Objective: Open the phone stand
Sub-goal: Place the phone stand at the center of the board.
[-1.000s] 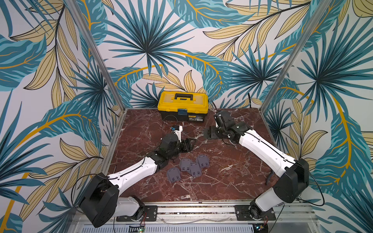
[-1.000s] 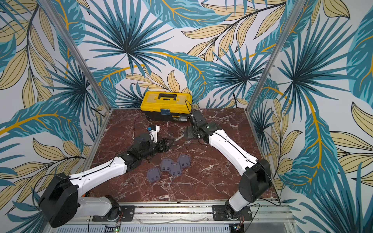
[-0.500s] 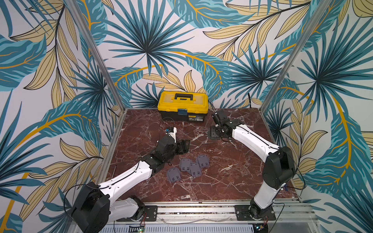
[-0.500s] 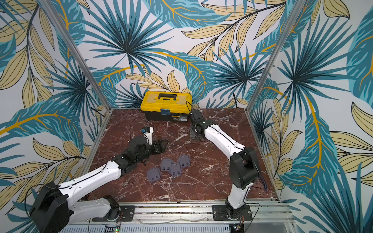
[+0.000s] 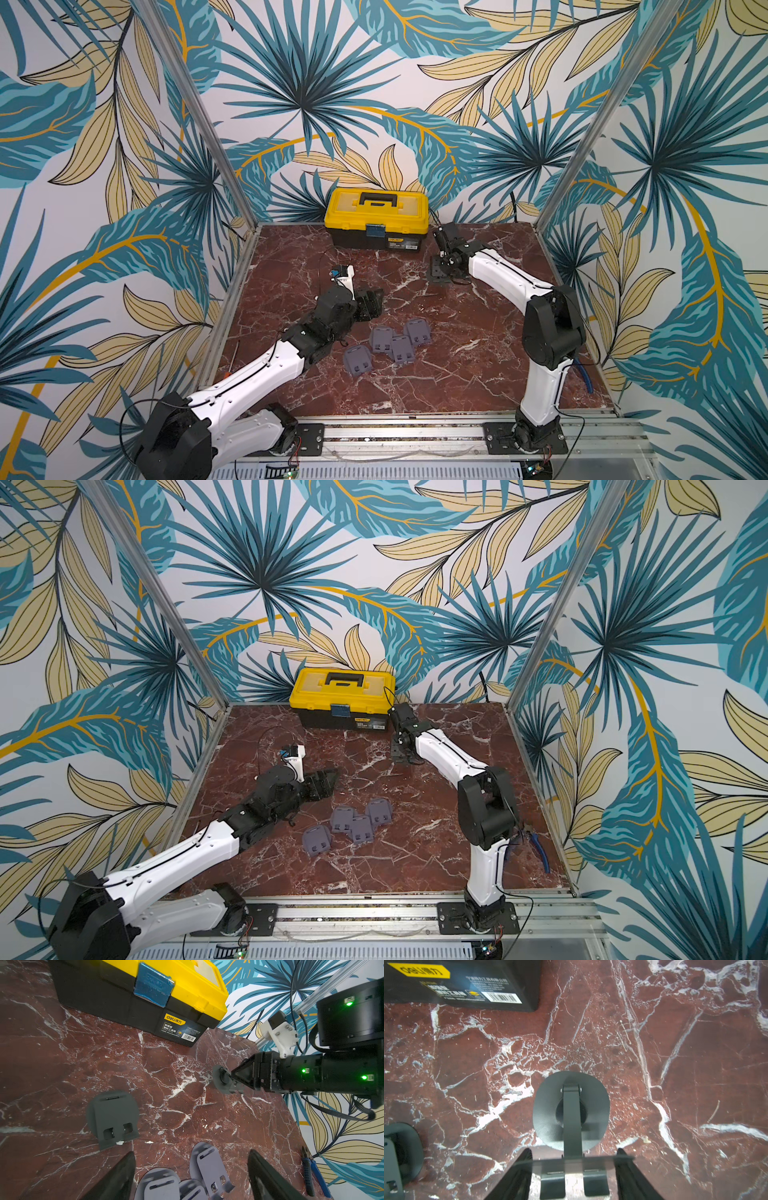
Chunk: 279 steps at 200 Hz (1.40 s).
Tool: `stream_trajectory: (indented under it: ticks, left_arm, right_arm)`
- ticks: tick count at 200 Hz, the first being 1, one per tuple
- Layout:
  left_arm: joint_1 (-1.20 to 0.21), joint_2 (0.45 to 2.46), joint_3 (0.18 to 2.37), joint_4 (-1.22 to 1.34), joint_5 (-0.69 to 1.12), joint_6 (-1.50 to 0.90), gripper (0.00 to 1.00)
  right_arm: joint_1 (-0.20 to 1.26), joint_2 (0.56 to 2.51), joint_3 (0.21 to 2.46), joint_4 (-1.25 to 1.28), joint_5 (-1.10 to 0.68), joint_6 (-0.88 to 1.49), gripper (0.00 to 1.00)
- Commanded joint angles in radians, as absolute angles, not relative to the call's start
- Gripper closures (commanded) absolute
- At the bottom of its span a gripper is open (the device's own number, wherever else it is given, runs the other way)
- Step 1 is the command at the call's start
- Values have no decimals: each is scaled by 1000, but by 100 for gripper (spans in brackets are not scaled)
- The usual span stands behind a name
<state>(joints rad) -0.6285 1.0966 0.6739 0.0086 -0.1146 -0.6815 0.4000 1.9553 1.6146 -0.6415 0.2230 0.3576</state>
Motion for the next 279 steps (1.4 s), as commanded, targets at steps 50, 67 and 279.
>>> stream_trajectory:
  ticks: [50,67,279]
  left_arm:
    - [-621,1040,646,-15,-165,-674,13]
    - [-621,1042,647,-15,-167,-674,13]
    - [-615,1031,644,-28,-175,-673,13]
  right_arm:
    - [392,2051,1720,-627,204,328,60]
    - [388,2061,1728,-625,198,327,60]
    - [385,2181,1803,-643,146,338,51]
